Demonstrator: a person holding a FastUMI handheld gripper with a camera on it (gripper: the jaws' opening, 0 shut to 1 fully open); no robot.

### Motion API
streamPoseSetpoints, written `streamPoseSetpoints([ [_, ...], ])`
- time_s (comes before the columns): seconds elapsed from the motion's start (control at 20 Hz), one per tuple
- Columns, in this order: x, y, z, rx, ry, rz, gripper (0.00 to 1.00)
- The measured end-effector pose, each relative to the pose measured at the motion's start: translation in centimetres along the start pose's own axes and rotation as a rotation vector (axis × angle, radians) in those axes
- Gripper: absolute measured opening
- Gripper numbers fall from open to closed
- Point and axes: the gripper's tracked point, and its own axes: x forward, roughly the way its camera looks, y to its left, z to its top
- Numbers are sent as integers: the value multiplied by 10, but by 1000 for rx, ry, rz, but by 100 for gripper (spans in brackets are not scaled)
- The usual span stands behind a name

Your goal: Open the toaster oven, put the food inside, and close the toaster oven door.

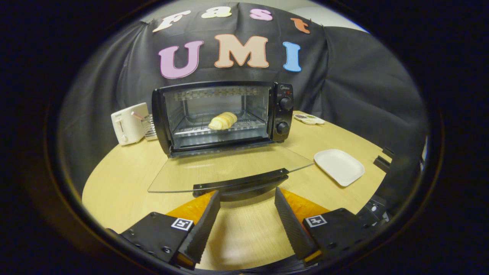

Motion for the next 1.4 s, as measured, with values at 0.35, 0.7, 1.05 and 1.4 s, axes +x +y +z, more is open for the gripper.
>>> streamPoseSetpoints([
  [0.35, 6, 17, 63, 75, -131, 85, 91],
  [0.7, 66, 67, 70, -39, -84, 159, 91],
  [1.05, 77, 75, 129, 88, -203, 225, 91],
  [1.4, 85, 76, 149, 61, -226, 225, 91],
])
